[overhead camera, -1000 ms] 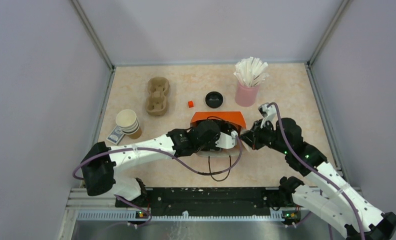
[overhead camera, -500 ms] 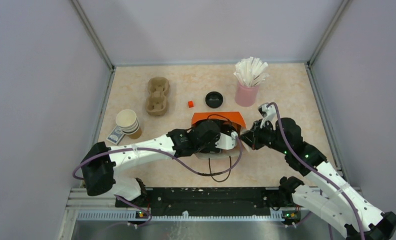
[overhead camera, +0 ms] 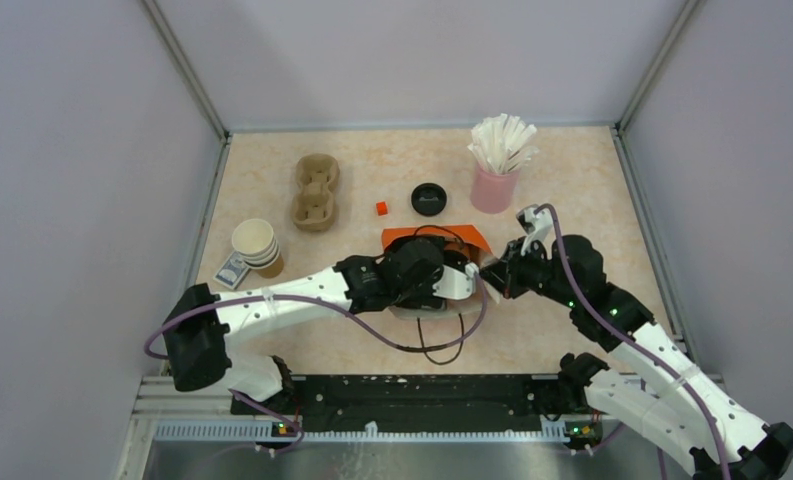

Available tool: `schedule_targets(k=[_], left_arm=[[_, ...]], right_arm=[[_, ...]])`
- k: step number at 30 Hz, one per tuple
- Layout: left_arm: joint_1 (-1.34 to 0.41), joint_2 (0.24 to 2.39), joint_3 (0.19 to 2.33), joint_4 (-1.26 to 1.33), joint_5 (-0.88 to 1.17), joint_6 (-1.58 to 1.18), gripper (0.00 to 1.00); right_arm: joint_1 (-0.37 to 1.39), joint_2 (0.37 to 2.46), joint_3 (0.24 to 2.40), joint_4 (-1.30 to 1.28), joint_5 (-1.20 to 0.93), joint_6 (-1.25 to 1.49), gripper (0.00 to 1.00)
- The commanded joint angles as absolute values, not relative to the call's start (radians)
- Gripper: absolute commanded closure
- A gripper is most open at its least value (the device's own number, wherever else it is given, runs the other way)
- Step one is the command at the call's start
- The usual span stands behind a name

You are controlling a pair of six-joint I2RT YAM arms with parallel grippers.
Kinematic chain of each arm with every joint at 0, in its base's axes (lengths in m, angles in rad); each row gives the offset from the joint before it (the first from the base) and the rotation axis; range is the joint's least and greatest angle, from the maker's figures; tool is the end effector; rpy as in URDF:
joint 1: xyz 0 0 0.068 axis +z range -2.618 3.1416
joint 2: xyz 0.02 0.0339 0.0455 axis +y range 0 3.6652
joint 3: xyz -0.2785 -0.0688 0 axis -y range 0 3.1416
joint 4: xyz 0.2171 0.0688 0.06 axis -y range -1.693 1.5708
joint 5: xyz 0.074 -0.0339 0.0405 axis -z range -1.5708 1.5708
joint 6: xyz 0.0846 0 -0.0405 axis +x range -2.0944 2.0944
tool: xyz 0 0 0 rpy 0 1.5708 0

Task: Pack the takeout coffee

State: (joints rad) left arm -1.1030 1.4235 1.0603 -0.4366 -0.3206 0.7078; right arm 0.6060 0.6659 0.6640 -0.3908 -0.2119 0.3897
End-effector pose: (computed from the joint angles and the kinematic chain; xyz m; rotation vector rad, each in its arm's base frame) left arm 0.1640 -0.2655 0.2573 1.7323 1.5531 0.1831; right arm 0.1238 0.1075 0.2852 -0.3662 2.0227 0.8458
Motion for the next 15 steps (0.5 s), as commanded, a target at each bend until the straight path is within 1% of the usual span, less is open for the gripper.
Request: schedule_targets(k=[1,13,15], left_arm=[[-1.111,1.422,1.143,-0.458,-0.306,0.682,0.01],[-1.117,1.403,1.17,-0.499,-0.278,0.587,0.01],[-1.119,1.402,1.174,-0.499,-0.27,0.569,0.05]], right_arm=[[0.614,0.671,0.702,-0.356,-0.239,0.402,1.0],[0.614,0.676,0.691,-0.344,-0.239,0.409,1.0],[0.614,0.679,0.693,-0.345,-0.239,0.407,1.0]])
